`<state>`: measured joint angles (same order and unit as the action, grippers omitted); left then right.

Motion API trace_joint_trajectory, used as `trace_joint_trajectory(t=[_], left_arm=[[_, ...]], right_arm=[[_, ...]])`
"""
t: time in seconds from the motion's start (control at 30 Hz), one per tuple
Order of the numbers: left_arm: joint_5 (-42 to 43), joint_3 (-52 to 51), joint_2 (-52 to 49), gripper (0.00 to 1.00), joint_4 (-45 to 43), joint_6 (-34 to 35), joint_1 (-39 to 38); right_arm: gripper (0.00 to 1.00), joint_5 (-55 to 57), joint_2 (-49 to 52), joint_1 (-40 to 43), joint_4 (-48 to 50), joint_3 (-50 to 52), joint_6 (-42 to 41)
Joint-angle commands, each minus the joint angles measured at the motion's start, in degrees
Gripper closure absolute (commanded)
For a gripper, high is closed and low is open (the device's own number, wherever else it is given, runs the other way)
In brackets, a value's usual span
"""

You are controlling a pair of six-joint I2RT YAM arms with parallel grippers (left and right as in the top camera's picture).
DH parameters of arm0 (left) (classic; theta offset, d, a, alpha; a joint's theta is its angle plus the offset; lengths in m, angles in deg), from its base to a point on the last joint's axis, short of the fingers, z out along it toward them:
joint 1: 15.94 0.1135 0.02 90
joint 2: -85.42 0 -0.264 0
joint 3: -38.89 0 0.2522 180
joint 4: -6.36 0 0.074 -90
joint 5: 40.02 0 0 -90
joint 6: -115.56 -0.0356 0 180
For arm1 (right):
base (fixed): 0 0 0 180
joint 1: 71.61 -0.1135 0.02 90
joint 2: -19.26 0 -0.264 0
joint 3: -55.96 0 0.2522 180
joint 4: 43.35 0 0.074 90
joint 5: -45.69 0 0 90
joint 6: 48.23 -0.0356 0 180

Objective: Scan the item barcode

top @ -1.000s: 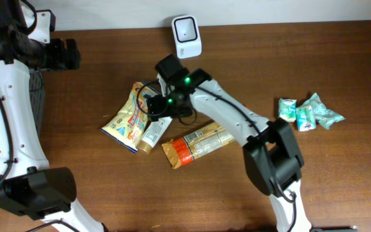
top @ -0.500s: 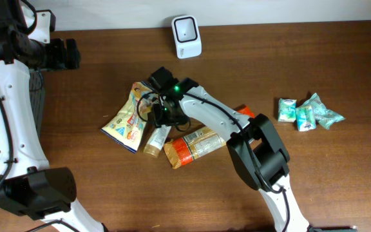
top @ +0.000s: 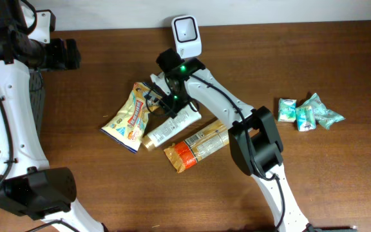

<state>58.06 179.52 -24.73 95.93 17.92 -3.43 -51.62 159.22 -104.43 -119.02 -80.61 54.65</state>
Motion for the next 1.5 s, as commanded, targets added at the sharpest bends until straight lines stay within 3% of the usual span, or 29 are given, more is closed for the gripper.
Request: trace_joint_trajectory(t=[0.0,0.17,0.37,0.4,0.53,0.73,0.8,0.9,0.97,1.0,1.03,1.23,1.3,1.47], left_arm=[[0.0,0.5,0.2,0.01,0.0,0.5,0.0],[0.0,0.5,0.2,0.01,0.0,0.5,0.0],[0.0,0.5,0.2,0.01,-0.1,0.5,0.0],[0.0,0.5,0.2,0.01,-0.1,0.5,0.0],[0.0,0.5,0.2,0.01,-0.1,0.5,0.0],[0.0,0.5,0.2,0.01,-0.1,0.5,0.0],[0.0,0.5,0.2,0.01,-0.1,0.5,0.0],[0.0,0.5,0.2,0.01,-0.1,0.5,0.0],[0.0,0.5,0.2,0.01,0.0,0.5,0.0],[0.0,0.5,0.2,0.01,-0.1,0.5,0.0],[0.0,0.5,0.2,0.01,-0.1,0.5,0.0],[0.0,0.5,0.2,0.01,-0.1,0.5,0.0],[0.0,0.5,0.2,0.01,-0.1,0.5,0.0],[0.0,0.5,0.2,0.01,0.0,0.5,0.0]], right_arm=[[0.27,-0.2,-0.1,3.4,-5.1,-0.6,1.9],[0.29,-3.2,-0.2,6.0,-20.5,-0.7,6.7],[0.07,-3.2,-0.2,5.8,-29.2,-15.9,14.4],[0.00,-3.3,-0.2,5.8,-29.2,-16.1,14.8],[0.01,-15.2,0.0,5.8,-26.2,-11.9,38.6],[0.00,-15.2,0.0,5.8,-13.6,0.8,40.9],[0.06,-15.2,0.0,5.9,-11.1,5.6,40.9],[0.26,-15.2,0.0,5.9,-10.3,9.9,40.8],[0.53,-15.2,0.0,5.9,-10.6,9.9,40.2],[0.80,-15.2,0.0,5.9,-10.9,9.9,38.9],[0.96,-15.2,0.0,5.9,-10.9,9.9,35.7],[0.96,-17.3,-0.1,5.9,-16.5,7.0,14.6],[0.96,-22.2,-1.0,6.0,-21.5,-0.3,12.3],[0.96,-22.3,-11.7,7.5,-25.6,-14.3,0.6]])
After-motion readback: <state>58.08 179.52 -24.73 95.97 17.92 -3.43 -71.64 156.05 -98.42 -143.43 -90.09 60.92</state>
